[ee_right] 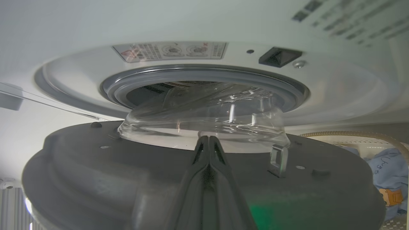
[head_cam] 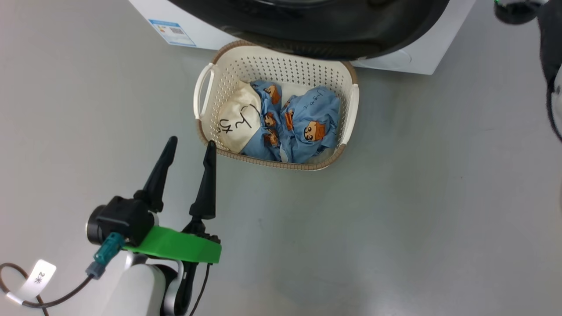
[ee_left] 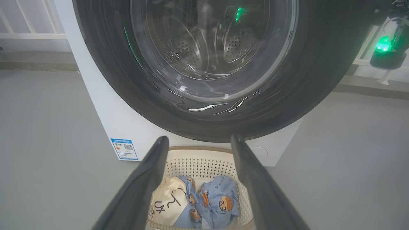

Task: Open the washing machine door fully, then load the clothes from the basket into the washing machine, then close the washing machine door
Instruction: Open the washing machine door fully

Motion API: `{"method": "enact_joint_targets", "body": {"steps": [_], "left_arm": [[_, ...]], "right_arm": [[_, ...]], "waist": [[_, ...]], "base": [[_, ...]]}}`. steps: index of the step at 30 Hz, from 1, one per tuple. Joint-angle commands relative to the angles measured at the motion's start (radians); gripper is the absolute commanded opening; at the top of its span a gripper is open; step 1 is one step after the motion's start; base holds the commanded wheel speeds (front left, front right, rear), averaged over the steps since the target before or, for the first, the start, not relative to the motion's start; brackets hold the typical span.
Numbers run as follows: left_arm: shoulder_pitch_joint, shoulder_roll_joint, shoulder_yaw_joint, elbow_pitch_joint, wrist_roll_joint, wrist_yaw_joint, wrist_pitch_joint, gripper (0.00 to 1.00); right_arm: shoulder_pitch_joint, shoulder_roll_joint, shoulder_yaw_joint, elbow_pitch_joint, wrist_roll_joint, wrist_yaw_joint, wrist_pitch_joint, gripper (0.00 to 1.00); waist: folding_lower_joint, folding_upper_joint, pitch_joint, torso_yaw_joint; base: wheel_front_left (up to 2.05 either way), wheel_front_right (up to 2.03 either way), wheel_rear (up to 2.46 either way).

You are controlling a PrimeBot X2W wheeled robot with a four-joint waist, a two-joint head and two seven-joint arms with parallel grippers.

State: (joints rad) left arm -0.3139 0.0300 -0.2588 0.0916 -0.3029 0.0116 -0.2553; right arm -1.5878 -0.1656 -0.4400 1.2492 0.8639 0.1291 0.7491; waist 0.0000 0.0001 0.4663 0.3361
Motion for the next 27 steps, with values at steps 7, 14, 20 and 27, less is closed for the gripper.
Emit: {"method": "enact_joint_targets", "body": {"steps": [7, 14, 20, 27], "left_arm": [[0.016, 0.02, 0.046, -0.039, 0.028, -0.006, -0.006, 1.0], [0.036, 0.02, 0.058, -0.05, 0.043, -0.014, -0.006, 1.0], [0.066, 0.02, 0.063, -0.059, 0.058, -0.028, -0.006, 1.0], [0.103, 0.02, 0.072, -0.058, 0.079, -0.051, -0.006, 1.0]], "right_arm": [[0.098, 0.075, 0.02, -0.107, 0.019, 0.002, 0.079, 0.0], [0.222, 0.107, 0.039, -0.214, 0.05, 0.002, 0.155, 0.0], [0.327, 0.115, 0.078, -0.288, 0.129, 0.002, 0.237, 0.0], [0.448, 0.115, 0.24, -0.316, 0.3, 0.002, 0.265, 0.0]], "waist": [[0.0, -0.0001, -0.041, -0.014], [0.0, -0.0001, -0.096, -0.012], [0.0, -0.0001, -0.155, -0.01], [0.0, -0.0001, -0.222, -0.009]], "base": [[0.0, 0.0, 0.0], [0.0, 0.0, 0.0], [0.0, 0.0, 0.0], [0.0, 0.0, 0.0]]}}
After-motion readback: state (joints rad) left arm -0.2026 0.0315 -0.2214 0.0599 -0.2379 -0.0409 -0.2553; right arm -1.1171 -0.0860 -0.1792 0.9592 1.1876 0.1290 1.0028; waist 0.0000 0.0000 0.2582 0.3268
